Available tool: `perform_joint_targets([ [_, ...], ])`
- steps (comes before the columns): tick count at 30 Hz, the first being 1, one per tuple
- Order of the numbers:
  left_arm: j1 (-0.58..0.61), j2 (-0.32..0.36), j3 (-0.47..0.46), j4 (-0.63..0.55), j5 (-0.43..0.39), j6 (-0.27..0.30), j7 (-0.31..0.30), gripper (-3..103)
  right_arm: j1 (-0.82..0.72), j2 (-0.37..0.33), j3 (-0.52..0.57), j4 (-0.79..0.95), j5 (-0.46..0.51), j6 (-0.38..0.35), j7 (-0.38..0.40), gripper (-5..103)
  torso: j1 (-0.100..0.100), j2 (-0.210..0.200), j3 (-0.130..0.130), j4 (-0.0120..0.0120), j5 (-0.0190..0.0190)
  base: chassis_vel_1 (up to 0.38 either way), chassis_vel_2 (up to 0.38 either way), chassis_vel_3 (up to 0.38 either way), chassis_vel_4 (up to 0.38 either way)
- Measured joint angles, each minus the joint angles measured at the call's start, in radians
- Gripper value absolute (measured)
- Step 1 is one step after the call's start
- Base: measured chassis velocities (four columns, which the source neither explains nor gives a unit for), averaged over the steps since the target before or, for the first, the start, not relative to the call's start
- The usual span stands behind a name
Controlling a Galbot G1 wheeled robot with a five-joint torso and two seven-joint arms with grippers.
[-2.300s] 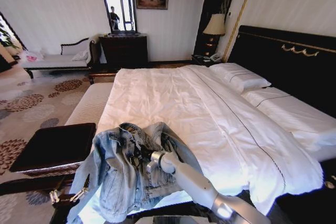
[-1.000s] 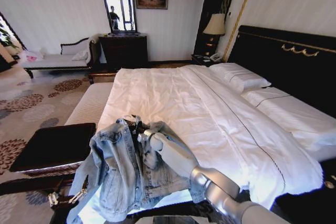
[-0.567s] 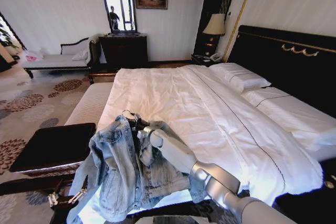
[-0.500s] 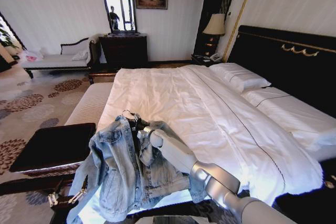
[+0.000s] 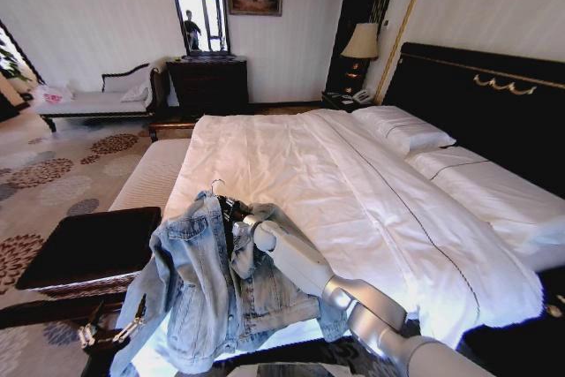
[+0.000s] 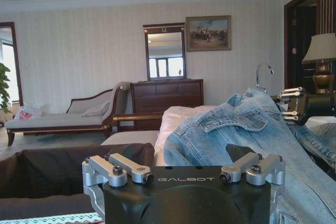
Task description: Pick up the clothes from the bed and hang them on the clothes hanger.
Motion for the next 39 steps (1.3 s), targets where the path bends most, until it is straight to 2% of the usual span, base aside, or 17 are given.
perform_joint_targets([
  [7,0.0,0.002,-0.009,-0.01,-0.004,0.001,0.0,100,0.0,-0.018,0.019,0.057,-0.013,-0.015,0.019,36,0.0,0.0,0.0,0.0002,0.0,0.0,0.0,0.0,0.0],
  [19,-0.001,0.008,-0.029,-0.037,-0.006,0.013,-0.007,100,0.054,-0.097,0.055,0.241,0.008,-0.084,0.023,36,0.0,0.0,0.0,0.0,0.0001,0.0,0.0,0.0,0.0],
  [21,-0.001,0.005,-0.034,-0.044,-0.005,0.015,-0.012,100,0.077,-0.123,0.058,0.307,0.062,-0.131,0.028,36,0.0,0.0,0.0,0.0002,0.0001,0.0,0.0,0.0,0.0],
  [26,0.002,0.005,-0.043,-0.054,-0.003,0.017,-0.015,100,0.115,-0.169,0.057,0.389,0.154,-0.193,0.039,36,0.0,0.0,0.0,-0.0001,0.0001,0.0,0.0,0.0,0.0],
  [39,0.004,0.002,-0.078,-0.136,-0.002,0.061,-0.041,100,0.252,-0.29,0.053,0.571,0.312,-0.285,0.049,35,0.0,0.0,0.0,0.0001,0.0002,0.0,0.0,0.0,0.0],
])
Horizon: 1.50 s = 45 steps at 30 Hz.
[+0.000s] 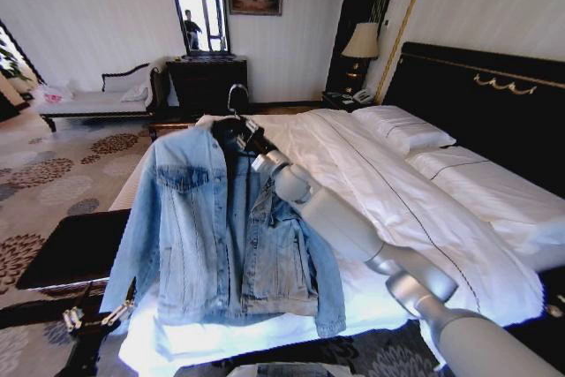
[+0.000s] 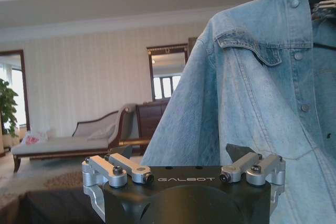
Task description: Pick up the clothes from the bed and hang them on the clothes hanger.
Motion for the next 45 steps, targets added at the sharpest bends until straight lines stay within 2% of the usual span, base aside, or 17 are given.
perform_joint_targets([
  [3,0.003,-0.004,-0.012,-0.055,0.0,0.03,-0.036,100,0.038,-0.072,0.003,0.062,0.08,-0.029,0.003,35,0.0,0.0,0.0,0.0,0.0002,0.0,0.0,0.0,0.0],
  [4,0.003,-0.004,-0.012,-0.055,0.0,0.03,-0.036,100,0.038,-0.072,0.003,0.062,0.08,-0.029,0.003,35,0.0,0.0,0.0,0.0,0.0002,0.0,0.0,0.0,0.0],
  [7,-0.007,-0.014,-0.027,-0.113,-0.02,0.08,-0.086,100,0.065,-0.156,0.008,0.12,0.214,-0.071,0.022,35,0.0,0.0,0.0,-0.0004,0.0001,0.0,0.0,0.0,0.0],
  [11,-0.016,-0.019,-0.045,-0.145,-0.026,0.109,-0.112,100,0.077,-0.19,0.018,0.147,0.268,-0.091,0.03,34,0.0,0.0,0.0,-0.0008,0.0003,0.0,0.0,0.0,0.0],
  [14,-0.024,-0.015,-0.083,-0.195,-0.031,0.142,-0.137,100,0.116,-0.235,0.026,0.203,0.371,-0.133,0.047,34,0.0,0.0,0.0,-0.0002,0.0003,0.0,0.0,0.0,0.0],
  [17,-0.02,-0.012,-0.091,-0.202,-0.03,0.147,-0.14,100,0.143,-0.251,0.025,0.228,0.403,-0.145,0.049,34,0.0,0.0,0.0,-0.0001,0.0001,0.0,0.0,0.0,0.0],
  [20,-0.017,-0.012,-0.092,-0.202,-0.025,0.149,-0.142,100,0.181,-0.269,0.016,0.239,0.415,-0.143,0.037,34,0.0,0.0,0.0,0.0,-0.0001,0.0,0.0,0.0,0.0],
  [29,-0.022,-0.026,-0.069,-0.2,-0.011,0.129,-0.144,100,0.378,-0.31,-0.061,0.233,0.335,-0.031,-0.065,32,0.0,0.0,0.0,-0.0001,-0.0001,0.0,0.0,0.0,0.0],
  [32,-0.022,-0.026,-0.067,-0.2,-0.009,0.126,-0.144,100,0.403,-0.315,-0.075,0.231,0.332,-0.02,-0.072,32,0.0,0.0,0.0,-0.0002,-0.0002,0.0,0.0,0.0,0.0],
  [36,-0.022,-0.026,-0.063,-0.199,-0.001,0.122,-0.143,100,0.471,-0.327,-0.137,0.222,0.369,-0.007,-0.083,31,0.0,0.0,0.0,0.0,-0.0003,0.0,0.0,0.0,0.0],
  [45,-0.022,-0.026,-0.062,-0.198,0.0,0.122,-0.143,100,0.469,-0.343,-0.163,0.236,0.422,-0.011,-0.074,31,0.0,0.0,0.0,-0.0002,-0.0001,0.0,0.0,0.0,0.0],
])
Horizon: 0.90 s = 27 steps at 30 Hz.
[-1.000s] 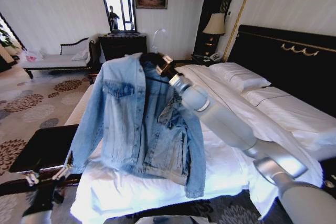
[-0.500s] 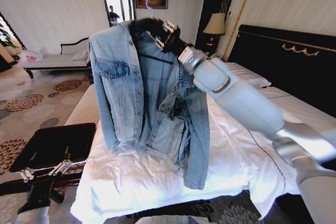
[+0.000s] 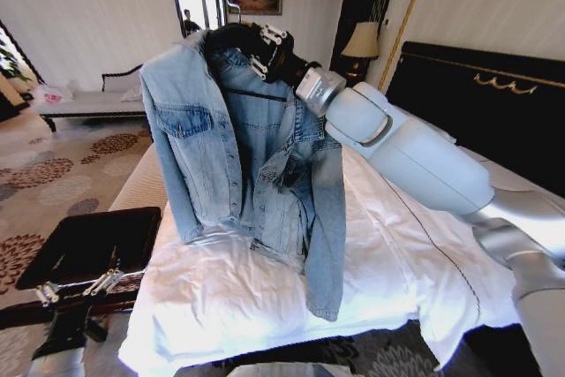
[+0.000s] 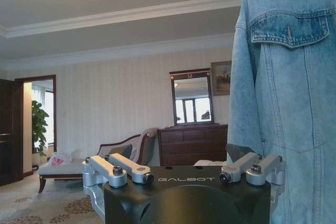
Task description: Pick up the clothes from the bed and hang them on the clothes hanger.
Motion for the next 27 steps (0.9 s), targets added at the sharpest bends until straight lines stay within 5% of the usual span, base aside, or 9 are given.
perform_joint_targets([
  [27,0.0,0.001,0.0,0.001,0.0,-0.001,0.002,100,-0.023,-0.087,0.024,0.094,-0.004,-0.022,0.03,31,0.0,0.0,0.0,0.0,0.0001,0.046,-0.046,-0.056,0.055],
])
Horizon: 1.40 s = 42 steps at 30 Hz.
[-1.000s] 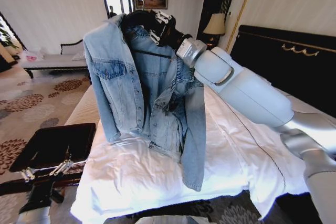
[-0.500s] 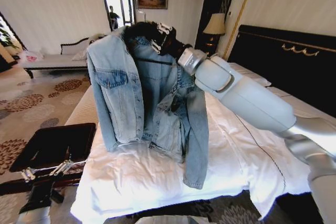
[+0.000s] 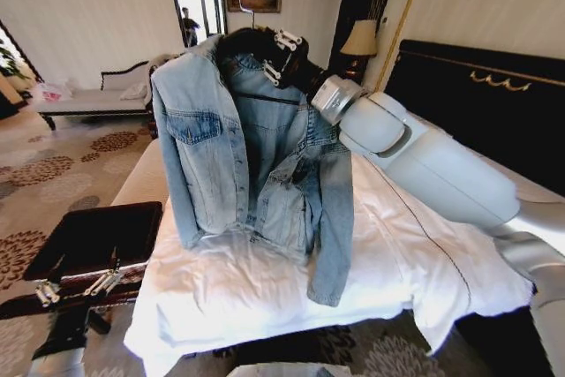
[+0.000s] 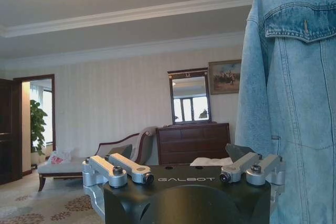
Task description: Pick up the clothes from the bed and hang them on the clothes hanger.
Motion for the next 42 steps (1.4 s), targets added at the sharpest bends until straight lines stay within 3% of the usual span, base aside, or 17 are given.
perform_joint_targets([
  [22,0.0,0.0,0.0,0.0,0.0,0.0,0.001,100,-0.014,-0.013,0.013,0.017,0.009,-0.018,0.019,30,-0.001,0.0,0.0,0.0001,-0.0004,0.329,-0.325,-0.323,0.321],
  [30,0.0,0.0,0.0,0.0,0.0,0.0,0.001,100,-0.04,-0.058,0.066,0.039,0.013,-0.012,0.025,29,-0.001,0.001,-0.001,0.0001,-0.0001,0.282,-0.257,-0.27,0.268],
  [42,0.0,0.0,0.0,0.0,0.0,0.0,0.001,100,-0.092,-0.154,0.141,0.098,0.041,-0.012,0.025,25,0.002,-0.001,0.001,0.0003,-0.0001,0.015,-0.02,-0.012,0.007],
])
